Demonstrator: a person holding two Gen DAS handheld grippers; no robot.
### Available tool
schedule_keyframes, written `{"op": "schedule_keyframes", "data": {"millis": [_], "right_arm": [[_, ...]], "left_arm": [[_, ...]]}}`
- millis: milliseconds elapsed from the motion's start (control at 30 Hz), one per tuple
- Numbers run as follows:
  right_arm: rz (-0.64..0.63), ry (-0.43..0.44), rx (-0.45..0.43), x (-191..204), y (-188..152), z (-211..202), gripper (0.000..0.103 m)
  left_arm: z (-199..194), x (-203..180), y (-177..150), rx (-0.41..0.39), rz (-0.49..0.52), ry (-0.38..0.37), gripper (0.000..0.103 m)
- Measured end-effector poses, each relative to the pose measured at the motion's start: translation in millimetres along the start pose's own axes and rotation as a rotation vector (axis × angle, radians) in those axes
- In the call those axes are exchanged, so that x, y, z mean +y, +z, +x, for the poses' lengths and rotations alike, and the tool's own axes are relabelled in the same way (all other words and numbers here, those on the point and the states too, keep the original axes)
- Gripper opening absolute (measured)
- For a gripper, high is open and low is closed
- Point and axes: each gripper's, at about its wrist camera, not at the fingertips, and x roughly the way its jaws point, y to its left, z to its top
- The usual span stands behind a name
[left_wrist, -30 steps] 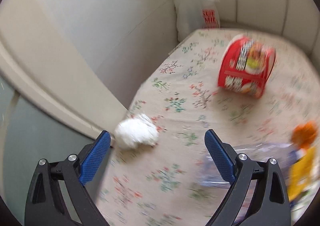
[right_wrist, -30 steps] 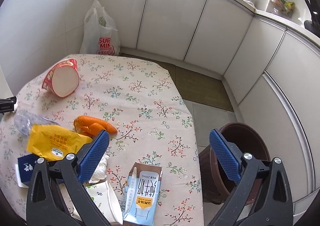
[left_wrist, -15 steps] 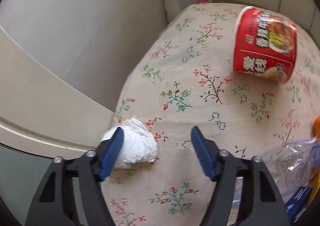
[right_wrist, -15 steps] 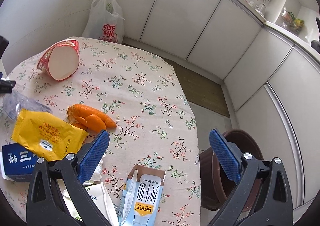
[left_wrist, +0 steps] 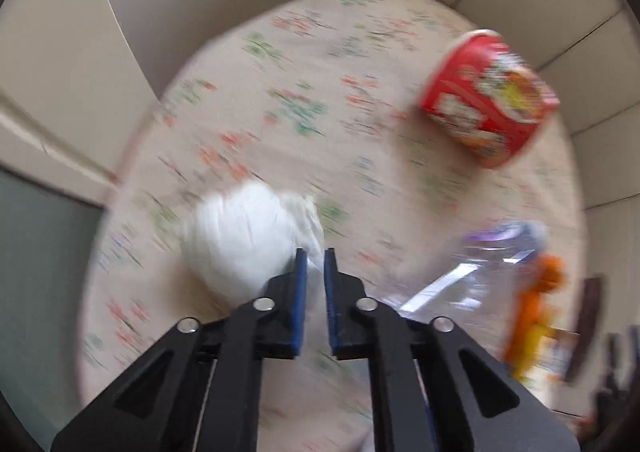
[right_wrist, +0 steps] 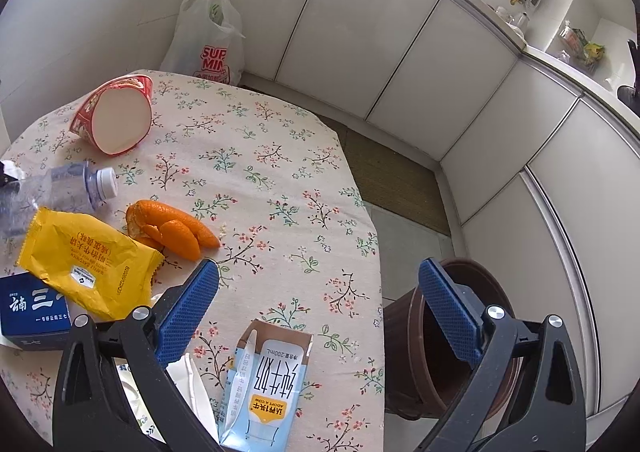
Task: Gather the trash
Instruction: 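Move the left tool back to the table and grasp the crumpled white tissue, then lift the tissue with the left tool while the right tool grasps the clear bottle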
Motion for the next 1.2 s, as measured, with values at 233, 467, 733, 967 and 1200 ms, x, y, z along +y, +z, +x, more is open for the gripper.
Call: {"op": "schedule_keyframes", "data": {"millis": [233, 467, 733, 967, 1200], "right_arm": [[0.017, 0.007, -0.01, -7.4, -0.9, -5.8, 0.096], [0.02, 0.002, -0.002, -7.9, -0.9, -3.3, 0.096], [-0.026, 0.006, 0.003, 10.4, 1.9, 1.3, 0.096], [-0.024, 0.028, 0.021, 13.7, 2.4, 4.7, 0.096], [0.072, 0.144, 0.087, 8.6, 2.9, 15.0, 0.096]], "left_arm": [[-43.4, -38.8, -21.3, -0.094, 0.177, 0.109, 0.04], [-19.8, 0.9, -1.0, -0.066, 0.029, 0.112, 0.062], [4.1, 34.5, 17.2, -0.112, -0.238, 0.073, 0.064], [7.1, 33.4, 21.2, -0.151, -0.186, 0.123, 0.028], [-12.8, 21.2, 17.2, -0.219, -0.148, 0.044, 0.023]]}}
